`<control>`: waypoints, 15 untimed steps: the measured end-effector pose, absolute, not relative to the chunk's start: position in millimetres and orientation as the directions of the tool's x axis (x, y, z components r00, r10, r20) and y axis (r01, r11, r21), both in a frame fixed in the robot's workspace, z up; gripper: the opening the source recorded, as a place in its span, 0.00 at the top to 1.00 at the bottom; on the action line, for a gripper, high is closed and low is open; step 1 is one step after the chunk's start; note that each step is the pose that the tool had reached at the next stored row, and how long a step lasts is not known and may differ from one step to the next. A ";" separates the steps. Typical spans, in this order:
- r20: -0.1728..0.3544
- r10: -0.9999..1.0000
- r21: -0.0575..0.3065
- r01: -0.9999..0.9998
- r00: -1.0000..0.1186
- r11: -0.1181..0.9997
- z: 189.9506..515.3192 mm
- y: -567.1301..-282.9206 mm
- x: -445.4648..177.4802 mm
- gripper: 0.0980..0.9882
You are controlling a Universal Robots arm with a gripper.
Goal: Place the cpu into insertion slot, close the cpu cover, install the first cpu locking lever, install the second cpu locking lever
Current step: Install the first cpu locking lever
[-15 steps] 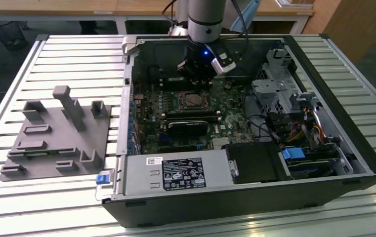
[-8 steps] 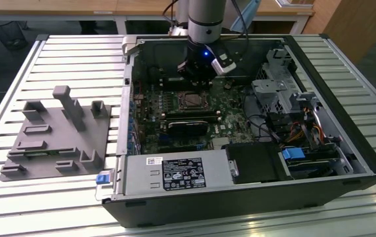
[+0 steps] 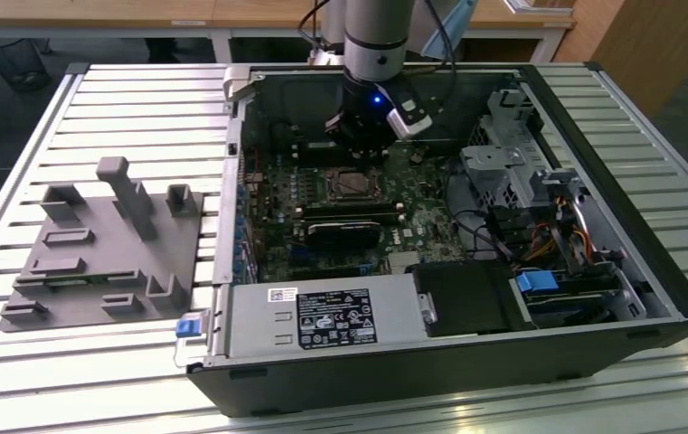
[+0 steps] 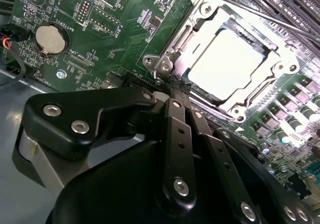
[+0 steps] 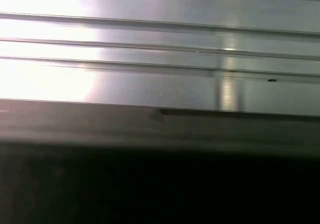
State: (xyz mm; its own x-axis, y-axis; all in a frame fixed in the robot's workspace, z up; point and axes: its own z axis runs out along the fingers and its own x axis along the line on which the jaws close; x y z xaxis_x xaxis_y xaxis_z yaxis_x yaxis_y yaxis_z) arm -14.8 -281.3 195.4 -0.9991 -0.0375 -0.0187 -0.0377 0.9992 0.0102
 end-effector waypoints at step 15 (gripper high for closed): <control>-0.020 -0.037 0.024 -0.038 -0.999 0.999 204.6 -280.5 -14.6 0.99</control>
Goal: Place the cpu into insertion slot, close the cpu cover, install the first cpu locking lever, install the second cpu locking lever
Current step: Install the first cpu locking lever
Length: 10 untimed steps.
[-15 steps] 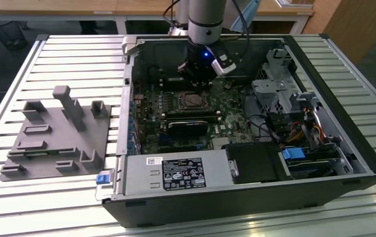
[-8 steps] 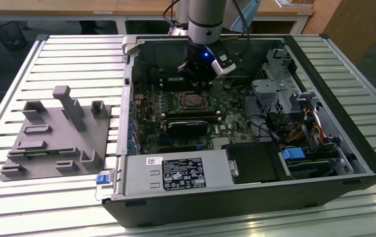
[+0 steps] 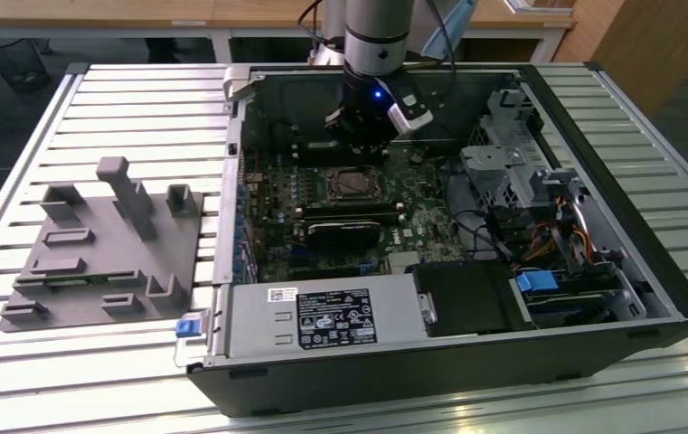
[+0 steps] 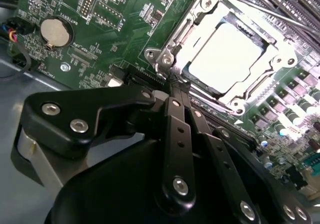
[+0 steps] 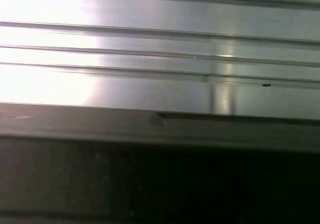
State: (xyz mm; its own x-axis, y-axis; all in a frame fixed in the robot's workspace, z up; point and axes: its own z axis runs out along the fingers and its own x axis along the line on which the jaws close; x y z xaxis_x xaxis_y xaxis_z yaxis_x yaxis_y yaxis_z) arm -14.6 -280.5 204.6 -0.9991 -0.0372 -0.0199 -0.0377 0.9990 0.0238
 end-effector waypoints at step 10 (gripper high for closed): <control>-0.020 -0.037 0.024 -0.038 -0.999 0.999 205.2 -283.6 -14.5 0.99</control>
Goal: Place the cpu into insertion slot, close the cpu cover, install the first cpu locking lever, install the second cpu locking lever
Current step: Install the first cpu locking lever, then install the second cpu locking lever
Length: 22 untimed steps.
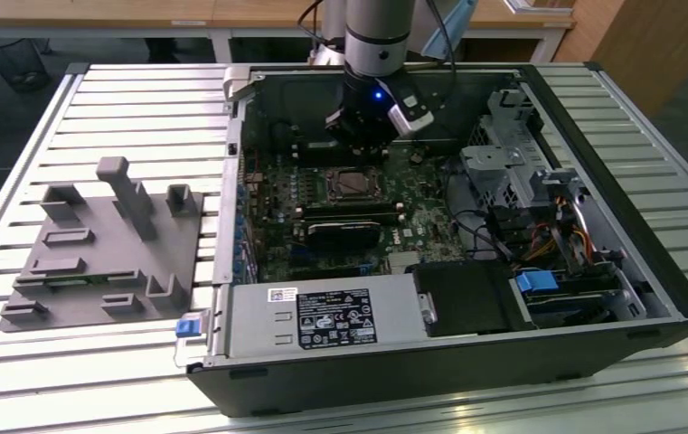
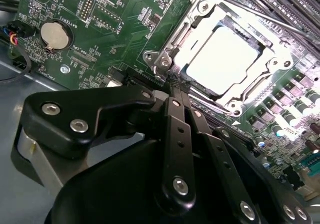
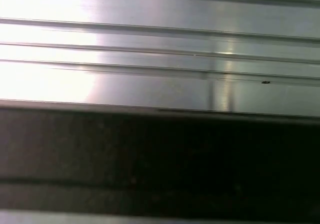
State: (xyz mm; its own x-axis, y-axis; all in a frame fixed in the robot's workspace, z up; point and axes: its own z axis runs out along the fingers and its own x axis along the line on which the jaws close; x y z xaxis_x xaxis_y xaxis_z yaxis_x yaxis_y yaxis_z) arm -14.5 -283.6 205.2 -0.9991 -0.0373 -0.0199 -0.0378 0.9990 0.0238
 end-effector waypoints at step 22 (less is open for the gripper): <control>-0.020 -0.037 0.024 -0.038 -0.999 0.999 205.2 -288.7 -14.4 0.99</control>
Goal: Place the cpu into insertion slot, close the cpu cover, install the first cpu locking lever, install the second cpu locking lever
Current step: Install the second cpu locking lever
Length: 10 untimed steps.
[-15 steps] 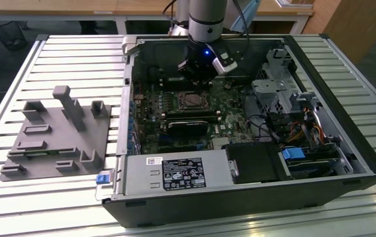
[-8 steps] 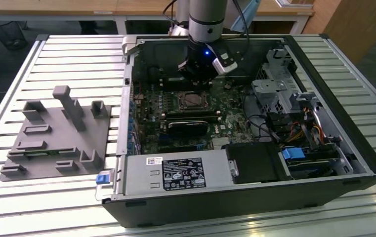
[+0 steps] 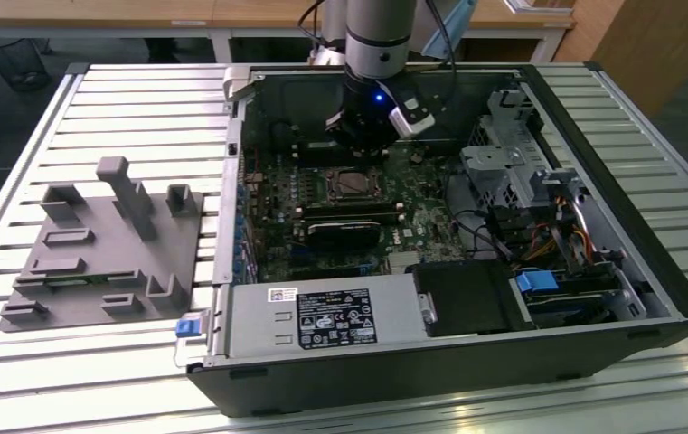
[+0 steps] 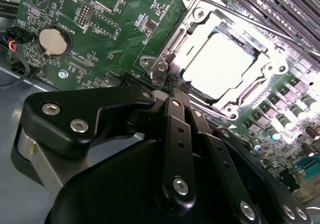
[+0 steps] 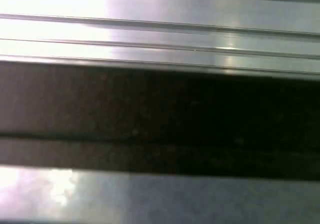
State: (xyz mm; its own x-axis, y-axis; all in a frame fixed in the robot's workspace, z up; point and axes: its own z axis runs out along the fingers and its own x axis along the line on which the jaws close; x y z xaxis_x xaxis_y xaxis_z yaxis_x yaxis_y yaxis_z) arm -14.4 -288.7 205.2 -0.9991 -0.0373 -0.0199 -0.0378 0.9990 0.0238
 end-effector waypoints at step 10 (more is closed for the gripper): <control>-0.020 -0.037 0.024 -0.038 -0.999 0.999 205.2 -293.3 -14.4 0.99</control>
State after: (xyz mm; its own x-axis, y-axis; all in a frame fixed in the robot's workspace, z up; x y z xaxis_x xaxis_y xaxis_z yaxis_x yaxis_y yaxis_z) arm -14.4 -293.3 205.2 -0.9991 -0.0373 -0.0199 -0.0378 0.9990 0.0239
